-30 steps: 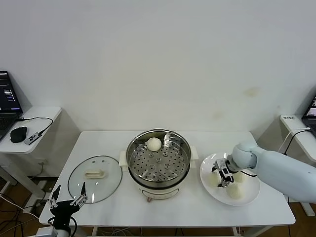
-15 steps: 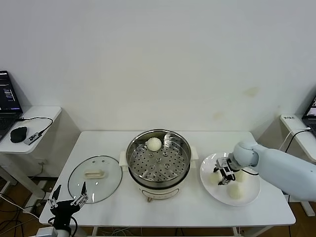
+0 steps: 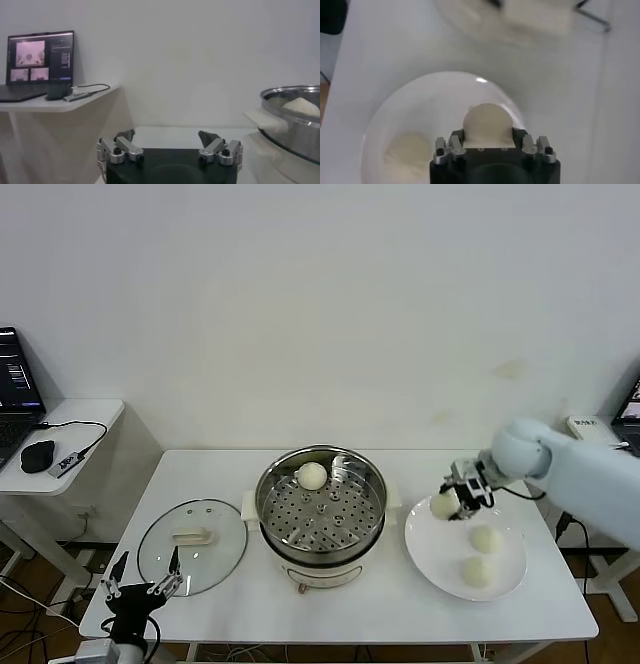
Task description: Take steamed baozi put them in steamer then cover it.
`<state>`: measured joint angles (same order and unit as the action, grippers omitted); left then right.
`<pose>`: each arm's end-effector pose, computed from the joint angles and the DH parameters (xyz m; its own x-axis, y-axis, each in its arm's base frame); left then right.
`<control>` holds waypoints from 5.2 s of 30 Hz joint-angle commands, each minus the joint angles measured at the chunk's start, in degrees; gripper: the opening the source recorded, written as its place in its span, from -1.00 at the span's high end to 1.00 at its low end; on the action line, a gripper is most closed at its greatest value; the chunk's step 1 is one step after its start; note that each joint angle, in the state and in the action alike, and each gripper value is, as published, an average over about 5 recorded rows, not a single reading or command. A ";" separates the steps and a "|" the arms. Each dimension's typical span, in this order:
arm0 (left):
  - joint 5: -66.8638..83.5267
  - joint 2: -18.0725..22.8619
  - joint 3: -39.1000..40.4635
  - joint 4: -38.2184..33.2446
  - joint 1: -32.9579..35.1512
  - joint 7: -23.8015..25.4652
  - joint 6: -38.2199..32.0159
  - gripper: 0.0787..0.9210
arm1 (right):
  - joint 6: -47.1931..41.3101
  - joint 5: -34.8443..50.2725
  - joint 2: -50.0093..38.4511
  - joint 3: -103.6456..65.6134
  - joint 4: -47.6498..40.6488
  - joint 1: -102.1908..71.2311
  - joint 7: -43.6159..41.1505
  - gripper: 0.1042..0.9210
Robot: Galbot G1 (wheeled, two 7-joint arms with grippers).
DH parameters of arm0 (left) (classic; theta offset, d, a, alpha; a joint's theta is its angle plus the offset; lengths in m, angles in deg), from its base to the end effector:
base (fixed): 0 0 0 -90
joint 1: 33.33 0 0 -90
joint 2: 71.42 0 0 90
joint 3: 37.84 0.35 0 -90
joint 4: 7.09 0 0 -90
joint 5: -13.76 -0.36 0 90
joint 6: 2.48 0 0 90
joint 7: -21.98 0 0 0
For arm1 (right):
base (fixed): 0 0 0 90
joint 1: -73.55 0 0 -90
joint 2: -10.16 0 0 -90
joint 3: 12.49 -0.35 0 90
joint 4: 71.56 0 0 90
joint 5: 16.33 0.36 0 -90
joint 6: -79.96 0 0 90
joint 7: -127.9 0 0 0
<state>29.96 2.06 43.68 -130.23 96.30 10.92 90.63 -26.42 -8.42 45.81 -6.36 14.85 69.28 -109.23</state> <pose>0.1440 0.0862 -0.2935 -0.9773 -0.1573 0.1419 -0.1497 0.9867 0.0629 0.5032 -0.0945 -0.0760 -0.3157 -0.1911 0.9294 -0.9159 -0.1944 -0.3511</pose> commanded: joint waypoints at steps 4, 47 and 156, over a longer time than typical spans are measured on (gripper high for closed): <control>0.13 -0.31 0.04 -0.08 -0.51 0.02 0.07 -0.77 | -4.69 12.90 8.13 9.30 4.18 19.60 1.51 -0.24; 0.14 1.11 -1.36 -0.14 -1.10 0.04 -0.08 -0.77 | -22.99 22.01 45.87 8.10 -16.93 -0.70 12.20 -0.24; -2.71 0.56 0.66 1.00 0.29 0.20 0.04 -0.77 | -0.75 -17.45 -6.90 -22.83 -1.47 -33.72 -4.28 -0.24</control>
<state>27.28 2.64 44.33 -129.21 96.58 11.09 90.70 -27.18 -26.30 38.74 -29.79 13.64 32.78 -112.78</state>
